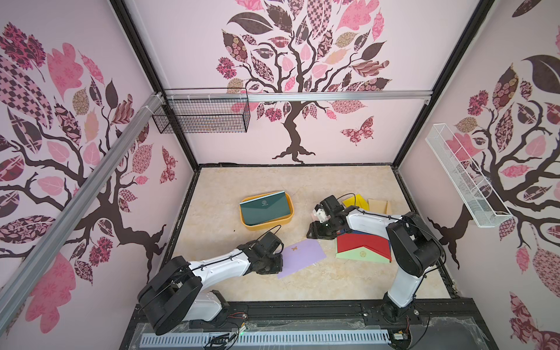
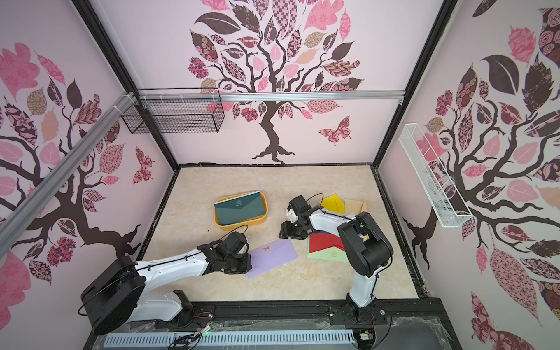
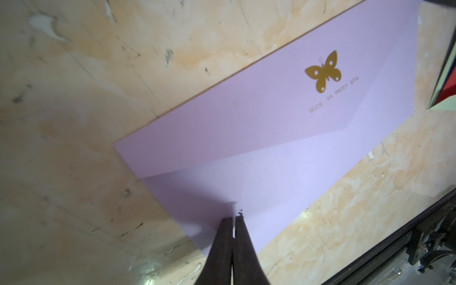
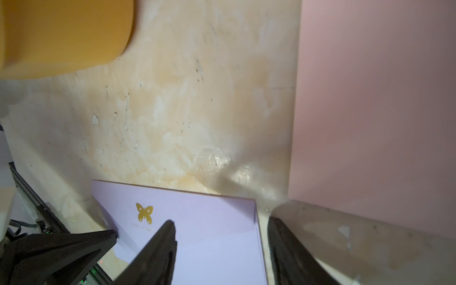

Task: Put the sealed envelopes into the storage box
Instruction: Pick up the envelope from the center of the board.

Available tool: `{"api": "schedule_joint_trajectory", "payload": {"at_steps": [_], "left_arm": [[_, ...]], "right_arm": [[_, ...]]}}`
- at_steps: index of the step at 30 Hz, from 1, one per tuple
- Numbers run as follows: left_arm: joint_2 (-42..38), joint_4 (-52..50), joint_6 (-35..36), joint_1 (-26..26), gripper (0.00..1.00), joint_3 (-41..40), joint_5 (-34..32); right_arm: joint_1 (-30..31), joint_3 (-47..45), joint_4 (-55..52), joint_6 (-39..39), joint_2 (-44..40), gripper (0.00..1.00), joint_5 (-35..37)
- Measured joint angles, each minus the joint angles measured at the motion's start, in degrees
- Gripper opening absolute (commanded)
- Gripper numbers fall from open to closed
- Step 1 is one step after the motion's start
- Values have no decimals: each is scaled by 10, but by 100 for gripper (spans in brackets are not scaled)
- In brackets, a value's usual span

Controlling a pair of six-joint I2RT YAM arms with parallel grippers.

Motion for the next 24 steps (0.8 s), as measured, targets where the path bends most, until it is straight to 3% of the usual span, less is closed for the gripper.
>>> {"api": "schedule_joint_trajectory", "payload": {"at_steps": [18, 24], "left_arm": [[2, 1, 1, -1, 6, 2, -14], [3, 8, 2, -1, 5, 2, -19]], "right_arm": [[-3, -15, 14, 38, -44, 62, -85], [0, -15, 4, 31, -58, 62, -66]]}}
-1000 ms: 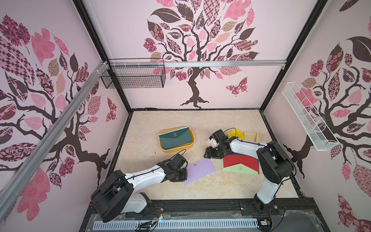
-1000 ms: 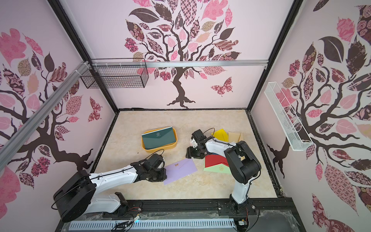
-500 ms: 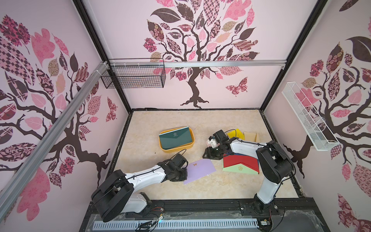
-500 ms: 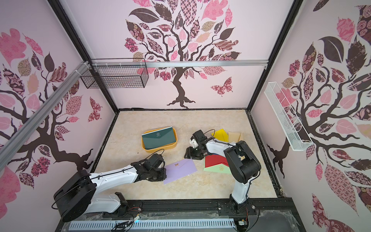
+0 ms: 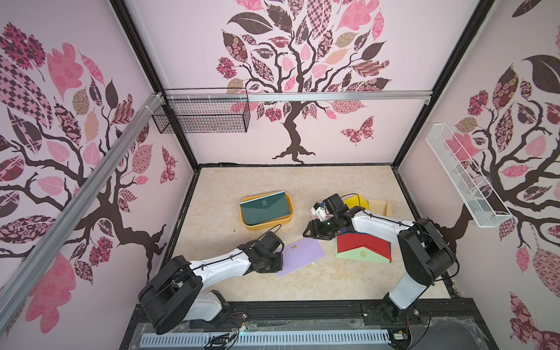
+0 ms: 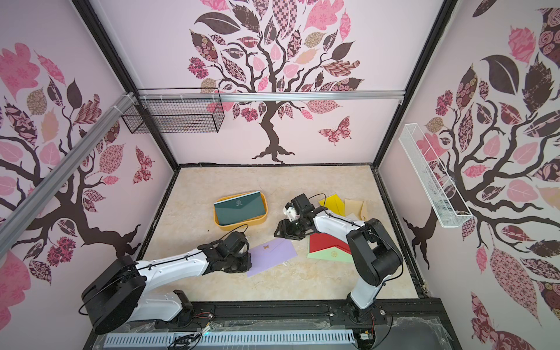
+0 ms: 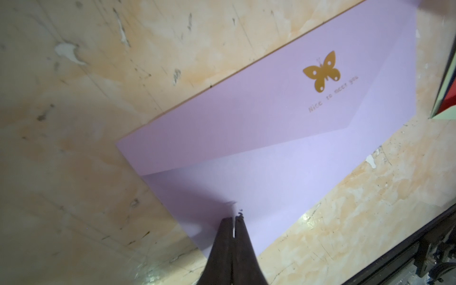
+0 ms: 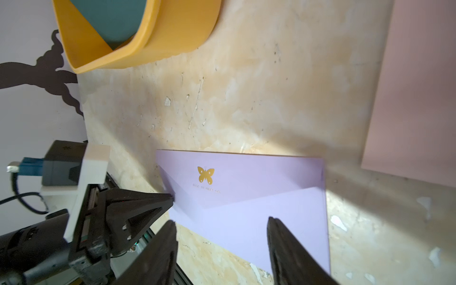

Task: Put the sealed envelopes into the storage box
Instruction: Pick up the envelope from the center of the board.

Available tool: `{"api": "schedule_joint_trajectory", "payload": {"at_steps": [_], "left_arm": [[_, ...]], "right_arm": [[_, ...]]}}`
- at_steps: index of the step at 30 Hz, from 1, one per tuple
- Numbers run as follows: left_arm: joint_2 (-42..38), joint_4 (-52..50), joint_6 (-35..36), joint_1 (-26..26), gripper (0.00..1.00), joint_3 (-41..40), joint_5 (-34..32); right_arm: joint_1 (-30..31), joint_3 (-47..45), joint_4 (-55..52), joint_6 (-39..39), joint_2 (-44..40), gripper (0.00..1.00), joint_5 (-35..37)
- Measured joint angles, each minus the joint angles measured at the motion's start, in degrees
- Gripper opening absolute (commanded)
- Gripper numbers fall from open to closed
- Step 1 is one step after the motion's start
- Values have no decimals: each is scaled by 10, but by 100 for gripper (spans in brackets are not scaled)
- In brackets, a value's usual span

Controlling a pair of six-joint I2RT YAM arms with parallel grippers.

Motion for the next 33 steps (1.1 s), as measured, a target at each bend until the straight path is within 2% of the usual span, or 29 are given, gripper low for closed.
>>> {"api": "schedule_joint_trajectory", "payload": {"at_steps": [6, 14, 33], "left_arm": [[0, 0, 1, 0, 5, -1, -1], [0, 0, 2, 0, 4, -1, -3], [11, -7, 3, 0, 2, 8, -8]], "right_arm": [[0, 19, -24, -25, 24, 62, 64], [0, 45, -19, -40, 75, 62, 88], [-4, 40, 23, -20, 77, 59, 15]]}}
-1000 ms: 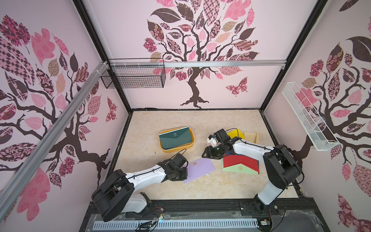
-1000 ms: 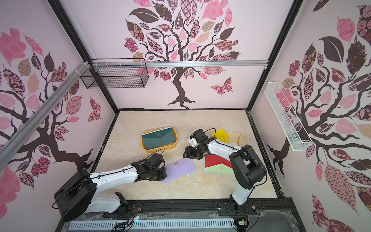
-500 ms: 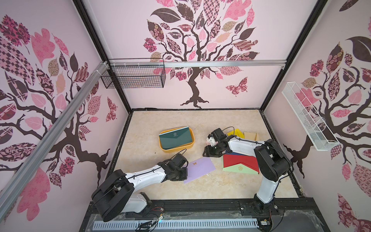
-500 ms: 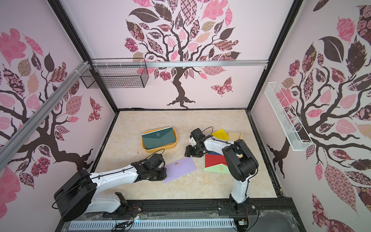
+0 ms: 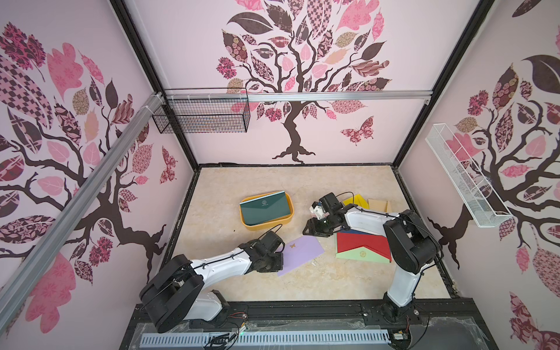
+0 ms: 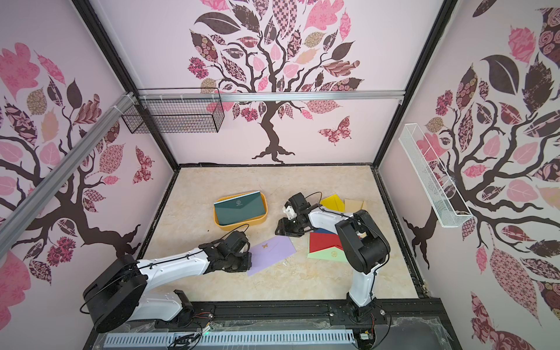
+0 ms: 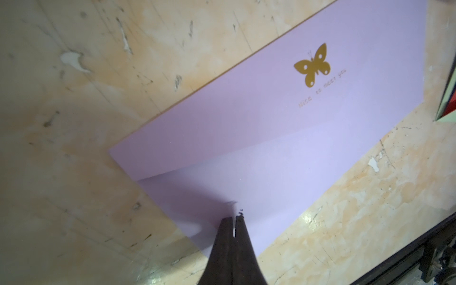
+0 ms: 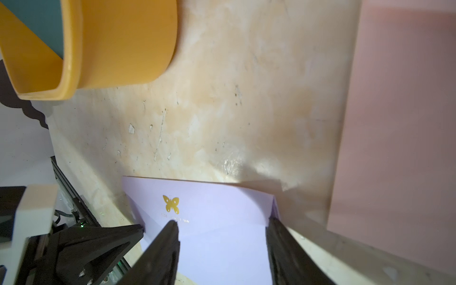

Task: Put the sealed envelopes into the storage box
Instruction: Pick up the envelope from the center of the board.

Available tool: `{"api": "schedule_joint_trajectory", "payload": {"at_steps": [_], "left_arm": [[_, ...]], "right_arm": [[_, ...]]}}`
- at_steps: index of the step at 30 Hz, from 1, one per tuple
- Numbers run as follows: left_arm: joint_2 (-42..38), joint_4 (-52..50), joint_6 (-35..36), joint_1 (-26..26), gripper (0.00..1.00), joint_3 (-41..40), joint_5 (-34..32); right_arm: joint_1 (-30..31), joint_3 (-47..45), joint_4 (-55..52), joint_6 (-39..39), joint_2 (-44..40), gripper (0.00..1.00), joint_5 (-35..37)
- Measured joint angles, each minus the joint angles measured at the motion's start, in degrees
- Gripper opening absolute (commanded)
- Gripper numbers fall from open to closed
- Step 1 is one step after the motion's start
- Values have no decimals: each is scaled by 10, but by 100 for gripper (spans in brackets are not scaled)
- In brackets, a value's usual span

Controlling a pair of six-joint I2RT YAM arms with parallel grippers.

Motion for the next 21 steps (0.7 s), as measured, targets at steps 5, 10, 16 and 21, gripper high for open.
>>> {"api": "schedule_joint_trajectory", "payload": {"at_steps": [5, 10, 16, 21], "left_arm": [[2, 3, 0, 0, 2, 1, -6], [5, 5, 0, 0, 1, 3, -9], [2, -2, 4, 0, 1, 5, -12], [-7, -32, 9, 0, 1, 11, -55]], "right_arm": [[2, -8, 8, 10, -3, 59, -37], [3, -19, 3, 7, -22, 60, -32], [0, -19, -35, -20, -34, 60, 63], [-4, -26, -52, -28, -34, 59, 99]]}}
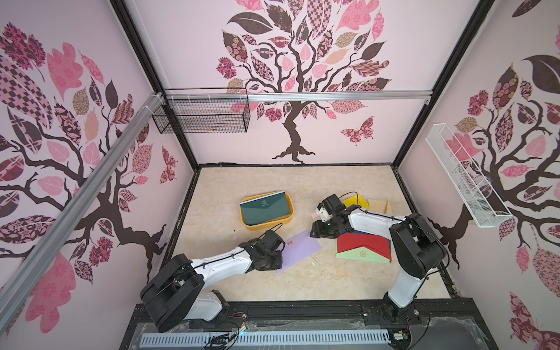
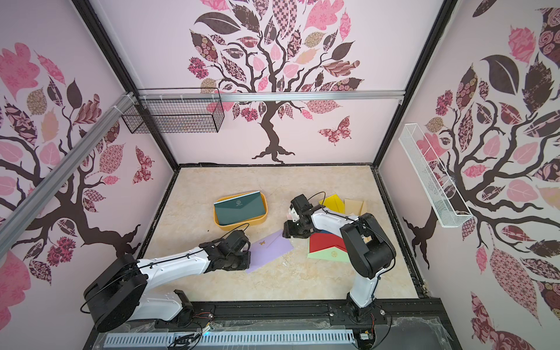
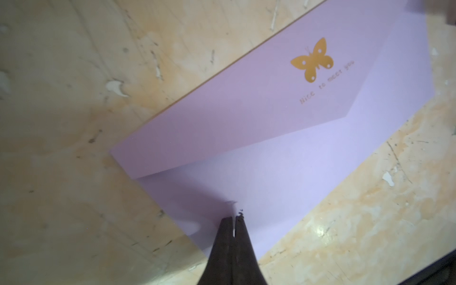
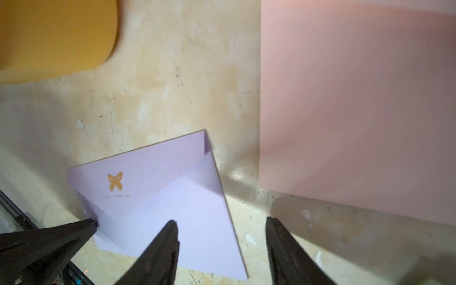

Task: Put the sealed envelopes into the storage box
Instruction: Pick up the envelope from the center of the board.

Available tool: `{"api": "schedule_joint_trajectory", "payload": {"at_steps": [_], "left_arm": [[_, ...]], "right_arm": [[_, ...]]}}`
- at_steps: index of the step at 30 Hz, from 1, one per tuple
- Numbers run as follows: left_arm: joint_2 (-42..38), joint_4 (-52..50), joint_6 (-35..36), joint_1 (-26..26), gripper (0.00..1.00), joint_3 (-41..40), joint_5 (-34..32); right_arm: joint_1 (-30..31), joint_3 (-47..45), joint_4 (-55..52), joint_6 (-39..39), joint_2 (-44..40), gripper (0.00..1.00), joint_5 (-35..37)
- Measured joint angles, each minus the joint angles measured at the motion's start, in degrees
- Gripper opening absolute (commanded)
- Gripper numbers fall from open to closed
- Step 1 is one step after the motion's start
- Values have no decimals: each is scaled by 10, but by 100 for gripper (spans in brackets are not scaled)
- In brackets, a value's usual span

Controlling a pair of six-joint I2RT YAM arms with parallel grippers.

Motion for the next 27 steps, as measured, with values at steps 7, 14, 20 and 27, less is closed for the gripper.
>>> {"api": "schedule_joint_trajectory", "payload": {"at_steps": [7, 14, 20, 27], "left_arm": [[-5, -33, 2, 9, 1, 5, -31], [8, -43, 2, 10, 1, 17, -31], [11, -45, 2, 10, 1, 19, -31], [11, -41, 2, 10, 1, 15, -31]], "right_arm": [[0, -45, 28, 16, -22, 58, -40], [1, -79, 82, 44, -26, 56, -113], [5, -87, 102, 61, -24, 56, -145], [1, -98, 125, 96, -24, 56, -175]]}}
